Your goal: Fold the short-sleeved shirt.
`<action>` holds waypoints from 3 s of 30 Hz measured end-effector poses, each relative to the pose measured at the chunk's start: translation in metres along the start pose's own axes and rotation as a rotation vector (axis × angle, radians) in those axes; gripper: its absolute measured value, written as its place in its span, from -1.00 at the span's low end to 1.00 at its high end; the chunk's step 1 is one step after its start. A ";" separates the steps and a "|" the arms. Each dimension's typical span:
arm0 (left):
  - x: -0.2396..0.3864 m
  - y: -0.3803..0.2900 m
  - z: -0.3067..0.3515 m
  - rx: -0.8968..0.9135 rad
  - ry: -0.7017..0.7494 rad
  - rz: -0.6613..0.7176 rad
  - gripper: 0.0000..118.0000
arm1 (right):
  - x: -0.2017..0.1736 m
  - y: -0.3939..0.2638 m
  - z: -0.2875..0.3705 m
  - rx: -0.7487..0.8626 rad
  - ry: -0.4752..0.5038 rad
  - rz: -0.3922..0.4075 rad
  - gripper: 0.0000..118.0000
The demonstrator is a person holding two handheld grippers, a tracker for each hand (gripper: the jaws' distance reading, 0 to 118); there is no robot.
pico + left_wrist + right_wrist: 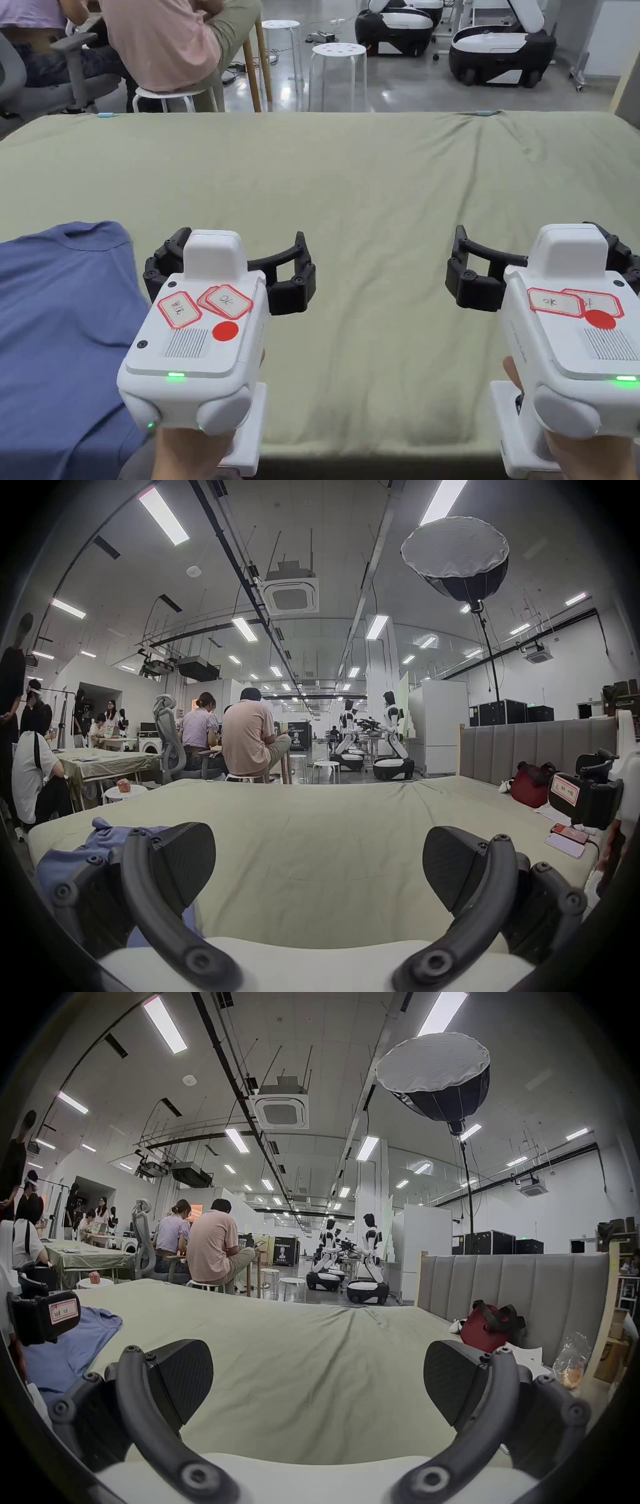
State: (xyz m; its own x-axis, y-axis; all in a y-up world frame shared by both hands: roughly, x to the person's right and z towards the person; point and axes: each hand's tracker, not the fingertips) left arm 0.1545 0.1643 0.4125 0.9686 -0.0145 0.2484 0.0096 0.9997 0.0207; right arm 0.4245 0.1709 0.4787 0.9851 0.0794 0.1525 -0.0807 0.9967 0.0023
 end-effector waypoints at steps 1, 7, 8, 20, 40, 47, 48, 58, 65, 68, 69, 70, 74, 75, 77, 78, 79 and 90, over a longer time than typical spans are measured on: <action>0.000 0.000 -0.001 0.003 -0.001 0.000 1.00 | 0.000 -0.001 -0.001 0.017 0.003 -0.006 1.00; 0.001 -0.007 -0.016 0.018 -0.056 0.000 1.00 | -0.001 -0.003 -0.017 -0.021 0.001 0.016 1.00; 0.002 -0.008 -0.018 0.004 -0.067 -0.012 1.00 | 0.001 -0.002 -0.019 -0.015 -0.003 0.013 1.00; 0.000 -0.005 -0.034 -0.023 -0.032 -0.014 1.00 | 0.005 -0.002 -0.038 -0.018 0.000 0.046 1.00; 0.005 -0.001 -0.029 0.016 -0.016 -0.046 1.00 | 0.002 0.004 -0.030 -0.002 -0.001 0.019 1.00; 0.006 -0.002 -0.027 0.013 -0.010 -0.058 1.00 | 0.001 0.004 -0.028 -0.005 0.007 0.028 1.00; 0.005 -0.002 -0.027 0.012 -0.011 -0.058 1.00 | 0.001 0.004 -0.027 -0.006 0.009 0.029 1.00; 0.005 -0.001 -0.024 0.002 -0.023 -0.055 1.00 | -0.003 0.002 -0.026 -0.019 0.022 0.038 1.00; 0.004 0.001 -0.024 0.010 -0.023 -0.034 1.00 | -0.001 0.003 -0.024 -0.030 0.046 0.028 1.00; 0.004 0.000 -0.024 0.009 -0.034 -0.037 1.00 | -0.001 0.002 -0.024 -0.033 0.040 0.030 1.00; 0.005 -0.001 -0.024 0.011 -0.033 -0.036 1.00 | -0.002 0.002 -0.024 -0.033 0.039 0.030 1.00; 0.005 -0.002 -0.024 0.013 -0.028 -0.034 1.00 | -0.002 0.002 -0.024 -0.036 0.038 0.030 1.00; 0.003 0.000 -0.023 -0.025 -0.048 -0.008 0.92 | -0.001 0.000 -0.024 -0.050 0.041 0.013 1.00; 0.002 0.002 -0.022 -0.029 -0.058 0.001 0.67 | 0.000 0.000 -0.023 -0.051 0.045 -0.003 0.91; 0.002 0.002 -0.021 -0.022 -0.048 0.011 -0.68 | 0.001 0.000 -0.022 -0.047 0.046 -0.009 -0.37; 0.002 0.003 -0.022 -0.021 -0.034 0.007 -1.00 | -0.002 -0.001 -0.024 -0.054 0.018 0.007 -0.95; 0.002 0.004 -0.020 -0.016 -0.007 -0.003 -1.00 | -0.004 -0.002 -0.026 -0.067 -0.010 0.031 -1.00; -0.058 0.010 0.009 -0.006 0.114 -0.024 -1.00 | -0.066 0.005 -0.043 -0.075 0.172 -0.021 -1.00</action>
State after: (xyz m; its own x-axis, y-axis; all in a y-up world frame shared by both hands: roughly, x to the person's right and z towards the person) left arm 0.0963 0.1753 0.4071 0.9901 -0.0365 0.1358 0.0342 0.9992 0.0196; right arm 0.3653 0.1716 0.4261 0.9984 0.0532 -0.0178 -0.0544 0.9960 -0.0709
